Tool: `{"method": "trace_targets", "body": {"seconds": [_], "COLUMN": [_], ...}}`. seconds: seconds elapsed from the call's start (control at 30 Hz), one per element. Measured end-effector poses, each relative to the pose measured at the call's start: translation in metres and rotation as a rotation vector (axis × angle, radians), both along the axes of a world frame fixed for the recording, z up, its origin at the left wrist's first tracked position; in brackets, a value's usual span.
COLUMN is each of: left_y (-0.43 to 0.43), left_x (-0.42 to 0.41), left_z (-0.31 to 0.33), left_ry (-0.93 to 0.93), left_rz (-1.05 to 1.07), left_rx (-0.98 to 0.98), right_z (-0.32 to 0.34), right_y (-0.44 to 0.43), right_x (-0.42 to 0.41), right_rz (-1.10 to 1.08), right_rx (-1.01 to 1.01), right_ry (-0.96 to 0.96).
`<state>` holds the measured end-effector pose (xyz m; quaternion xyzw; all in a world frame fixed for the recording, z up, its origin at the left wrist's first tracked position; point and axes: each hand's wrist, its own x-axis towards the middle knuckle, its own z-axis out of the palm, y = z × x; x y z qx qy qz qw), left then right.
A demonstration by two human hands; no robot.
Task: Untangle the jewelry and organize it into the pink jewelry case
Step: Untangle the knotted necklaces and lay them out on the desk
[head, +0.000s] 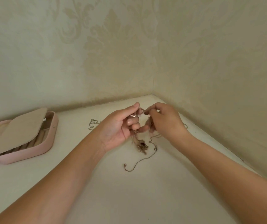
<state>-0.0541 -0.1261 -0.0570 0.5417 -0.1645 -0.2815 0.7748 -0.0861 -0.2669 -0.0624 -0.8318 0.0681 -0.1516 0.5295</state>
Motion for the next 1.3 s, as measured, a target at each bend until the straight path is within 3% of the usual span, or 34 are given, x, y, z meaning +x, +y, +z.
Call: {"method": "trace_targets", "body": {"seconds": [0.1,0.2,0.27,0.67,0.9,1.13,1.3], "left_y": [0.003,0.007,0.01,0.015,0.016,0.016,0.019], "left_x": [0.004,0.008,0.009,0.008,0.007,0.007,0.012], "left_z": [0.001,0.002,0.002,0.009,0.011,0.012,0.011], "left_ry": [0.066,0.096,0.11,0.142,0.095,0.076,0.063], "left_rz": [0.05,0.065,0.066,0.093,0.037,0.019,0.087], "left_rx": [-0.029,-0.027,-0.025,-0.039,-0.022,0.026,0.074], "right_z": [0.005,0.011,0.014,0.012,0.011,0.019,0.019], "right_y": [-0.016,-0.029,-0.031,-0.033,-0.032,-0.028,-0.027], "right_x": [0.004,0.001,-0.001,0.001,0.0,-0.004,-0.003], "right_rz": [0.054,0.259,0.391,0.497,0.596,0.565,0.525], "right_rx": [0.369,0.751,0.855,0.745,0.847,1.059,1.065], "right_ry": [0.104,0.205,0.247,0.229,0.247,0.121,0.148]}}
